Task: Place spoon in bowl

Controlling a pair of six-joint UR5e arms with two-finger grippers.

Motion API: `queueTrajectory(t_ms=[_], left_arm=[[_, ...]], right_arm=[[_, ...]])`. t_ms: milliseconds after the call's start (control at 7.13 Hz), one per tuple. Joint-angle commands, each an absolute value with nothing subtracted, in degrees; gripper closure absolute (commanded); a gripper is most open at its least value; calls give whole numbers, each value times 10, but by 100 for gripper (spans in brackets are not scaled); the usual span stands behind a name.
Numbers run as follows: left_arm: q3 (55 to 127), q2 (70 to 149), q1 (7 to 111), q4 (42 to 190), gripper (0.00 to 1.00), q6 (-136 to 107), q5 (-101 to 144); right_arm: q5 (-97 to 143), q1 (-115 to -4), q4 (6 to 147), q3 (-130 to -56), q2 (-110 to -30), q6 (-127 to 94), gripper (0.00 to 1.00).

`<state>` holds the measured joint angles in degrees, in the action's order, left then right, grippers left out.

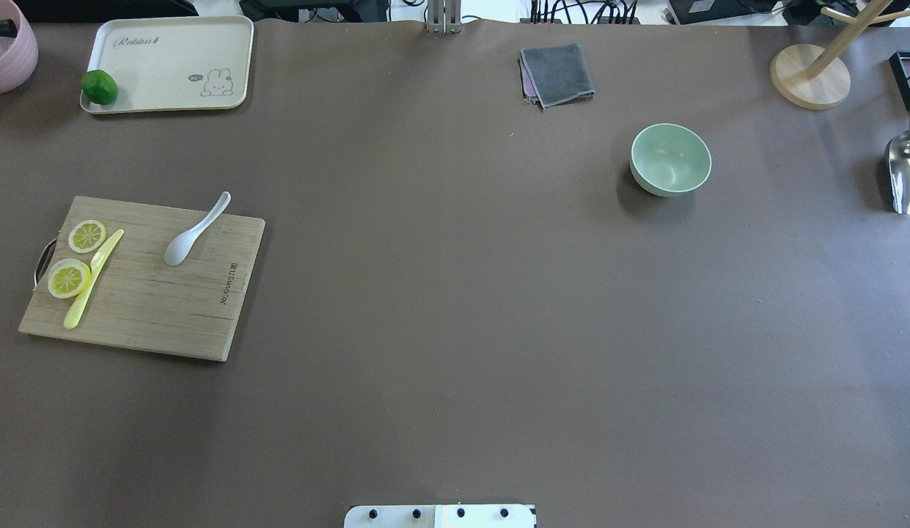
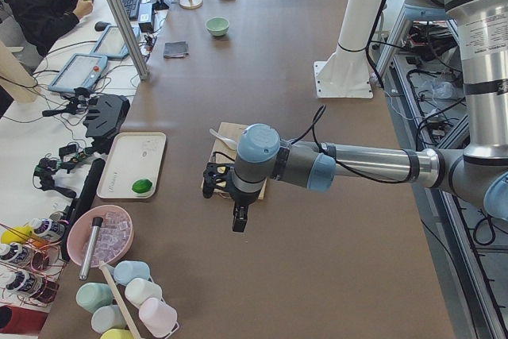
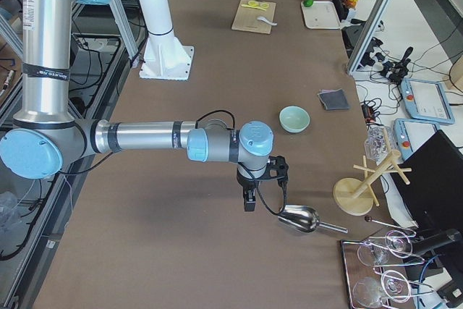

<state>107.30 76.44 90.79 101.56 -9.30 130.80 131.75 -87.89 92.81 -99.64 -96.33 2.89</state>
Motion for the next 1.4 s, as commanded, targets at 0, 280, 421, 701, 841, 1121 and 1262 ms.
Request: queueTrajectory(t_ms=[0,280,421,701,841,1121,1262], left_arm=[[1065,760,906,1057,2,-97,1303],[1063,759,906,1058,2,-97,1303],[1059,759,906,1060,2,-97,1303],[1055,760,905,1059,2,-97,1303],[1053,760,905,1059,2,-97,1303],[1052,763,905,1059,2,-97,1303],[1045,766,905,1059,2,-97,1303]], right_arm=[[1317,-879,928,-996,-966,29,0],[1318,-879,928,-996,-968,28,0],[1318,-879,928,-996,-968,28,0],[1319,-879,927,-998,-968,28,0],[1320,-879,927,-1000,-967,28,0],[1322,-879,927,-1001,-966,27,0],[1322,-879,927,-1000,-967,28,0]])
